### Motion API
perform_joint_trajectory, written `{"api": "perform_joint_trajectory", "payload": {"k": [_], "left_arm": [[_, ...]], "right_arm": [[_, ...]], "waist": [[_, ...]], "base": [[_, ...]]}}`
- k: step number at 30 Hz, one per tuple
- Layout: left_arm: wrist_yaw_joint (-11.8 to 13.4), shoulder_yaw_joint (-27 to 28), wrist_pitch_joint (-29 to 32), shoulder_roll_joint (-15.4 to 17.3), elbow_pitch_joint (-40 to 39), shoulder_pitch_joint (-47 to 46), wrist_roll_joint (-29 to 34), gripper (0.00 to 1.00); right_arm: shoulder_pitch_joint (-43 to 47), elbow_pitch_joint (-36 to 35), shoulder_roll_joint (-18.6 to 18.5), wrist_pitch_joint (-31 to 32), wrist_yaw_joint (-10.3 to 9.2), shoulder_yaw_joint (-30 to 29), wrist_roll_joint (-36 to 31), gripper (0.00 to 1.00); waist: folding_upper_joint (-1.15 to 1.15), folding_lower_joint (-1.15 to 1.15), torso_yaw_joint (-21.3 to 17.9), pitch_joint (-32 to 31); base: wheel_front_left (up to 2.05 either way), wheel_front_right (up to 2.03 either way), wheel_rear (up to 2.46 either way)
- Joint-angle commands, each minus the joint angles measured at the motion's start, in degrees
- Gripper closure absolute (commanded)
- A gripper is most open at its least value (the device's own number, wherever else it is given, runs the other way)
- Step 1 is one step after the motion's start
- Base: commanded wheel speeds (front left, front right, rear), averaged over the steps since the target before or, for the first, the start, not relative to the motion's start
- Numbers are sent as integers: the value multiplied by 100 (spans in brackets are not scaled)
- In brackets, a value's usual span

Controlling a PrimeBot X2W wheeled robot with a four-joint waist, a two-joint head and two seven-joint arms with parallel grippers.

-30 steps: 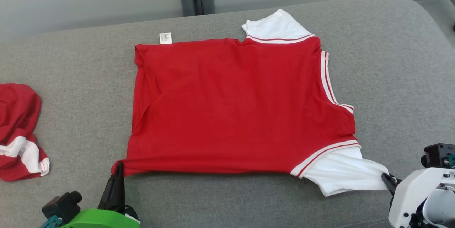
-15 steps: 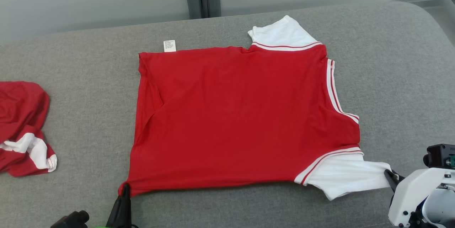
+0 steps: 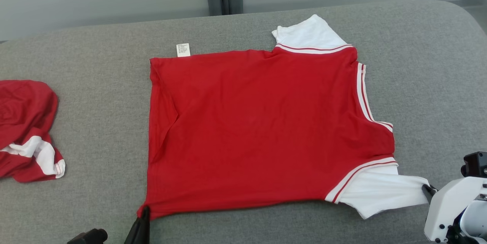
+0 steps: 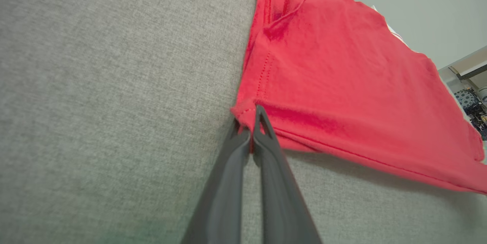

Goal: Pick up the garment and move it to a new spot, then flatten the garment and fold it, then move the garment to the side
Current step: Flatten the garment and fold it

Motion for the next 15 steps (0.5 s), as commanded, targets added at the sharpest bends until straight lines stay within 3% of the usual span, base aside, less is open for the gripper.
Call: {"api": "perform_joint_trajectory", "payload": {"k": [1, 8, 15], "left_arm": [[-7, 9, -42, 52, -92, 78, -6, 100], [37, -71, 0, 130, -607, -259, 146, 100], [48, -154, 196, 97, -532, -928, 195, 100]], "right_arm": [[43, -46, -26, 31, -10, -58, -46, 100], [-358, -119, -106, -271, -10, 89, -83, 100], [-1060, 333, -342, -457, -10, 386, -24, 100]], "waist": [[0, 0, 19, 6], [0, 0, 63, 33], [0, 0, 71, 100]], "base": [[0, 0, 0], [0, 0, 0], [0, 0, 0]]}}
